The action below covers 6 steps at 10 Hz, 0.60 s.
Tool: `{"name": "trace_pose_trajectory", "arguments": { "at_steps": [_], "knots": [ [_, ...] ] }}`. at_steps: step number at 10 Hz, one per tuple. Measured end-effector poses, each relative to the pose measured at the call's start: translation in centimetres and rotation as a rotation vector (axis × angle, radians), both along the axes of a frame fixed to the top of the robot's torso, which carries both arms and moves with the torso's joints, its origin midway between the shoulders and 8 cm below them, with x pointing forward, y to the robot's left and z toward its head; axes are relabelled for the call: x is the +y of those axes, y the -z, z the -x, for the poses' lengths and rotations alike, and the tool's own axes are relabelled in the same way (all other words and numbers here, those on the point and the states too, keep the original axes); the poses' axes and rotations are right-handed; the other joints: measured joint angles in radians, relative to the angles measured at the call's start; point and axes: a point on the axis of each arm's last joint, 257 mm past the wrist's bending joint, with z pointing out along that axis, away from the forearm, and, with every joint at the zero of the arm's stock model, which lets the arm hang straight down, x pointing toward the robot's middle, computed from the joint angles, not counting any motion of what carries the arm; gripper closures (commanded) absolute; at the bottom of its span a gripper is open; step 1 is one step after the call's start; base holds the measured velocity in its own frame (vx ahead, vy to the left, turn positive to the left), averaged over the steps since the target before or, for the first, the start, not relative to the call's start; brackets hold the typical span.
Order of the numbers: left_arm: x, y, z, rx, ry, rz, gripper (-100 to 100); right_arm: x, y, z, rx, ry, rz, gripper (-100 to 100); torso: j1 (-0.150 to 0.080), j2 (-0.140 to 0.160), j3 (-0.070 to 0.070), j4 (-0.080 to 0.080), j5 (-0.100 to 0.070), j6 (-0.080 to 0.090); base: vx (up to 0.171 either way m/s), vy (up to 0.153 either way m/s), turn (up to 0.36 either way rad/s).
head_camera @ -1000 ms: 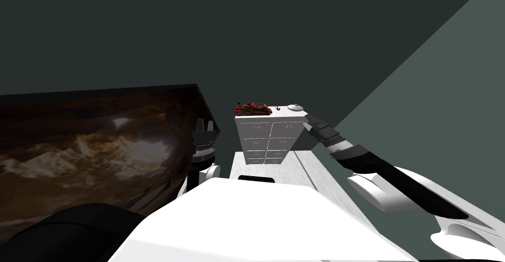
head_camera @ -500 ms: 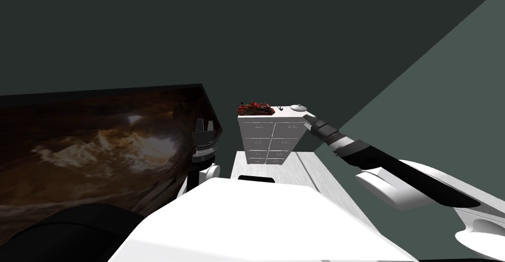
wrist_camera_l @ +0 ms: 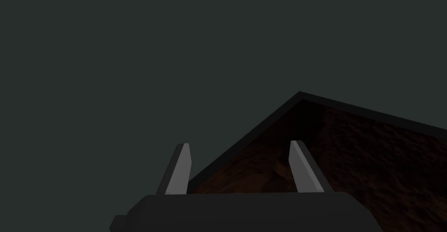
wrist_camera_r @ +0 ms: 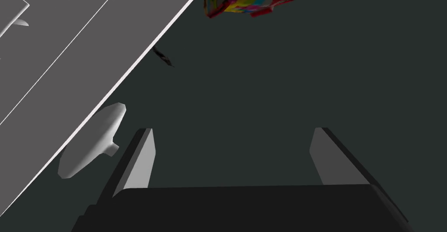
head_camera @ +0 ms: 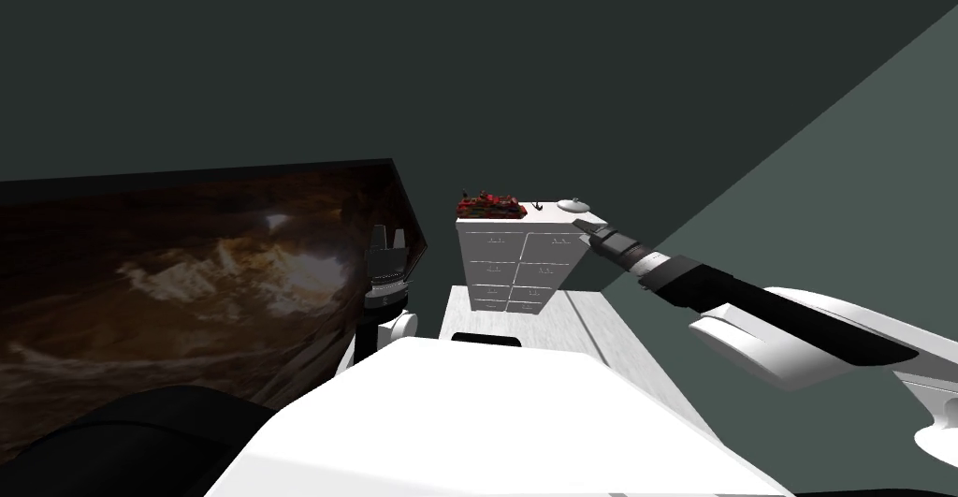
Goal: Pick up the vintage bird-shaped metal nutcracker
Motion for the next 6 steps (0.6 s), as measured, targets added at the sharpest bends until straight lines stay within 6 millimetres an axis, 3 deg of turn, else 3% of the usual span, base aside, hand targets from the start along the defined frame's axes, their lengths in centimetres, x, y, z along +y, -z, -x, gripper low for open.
{"name": "trace_pose_trajectory", "arguments": {
  "at_steps": [6],
  "knots": [
    [0.0,0.0,0.0,0.0,0.0,0.0,0,-1.4,1.0,-1.4,0.109,0.027,0.139,-100,-0.001,0.0,0.0,0.0,0.0,0.0,0.0,0.0,0.063]
  ]
}}
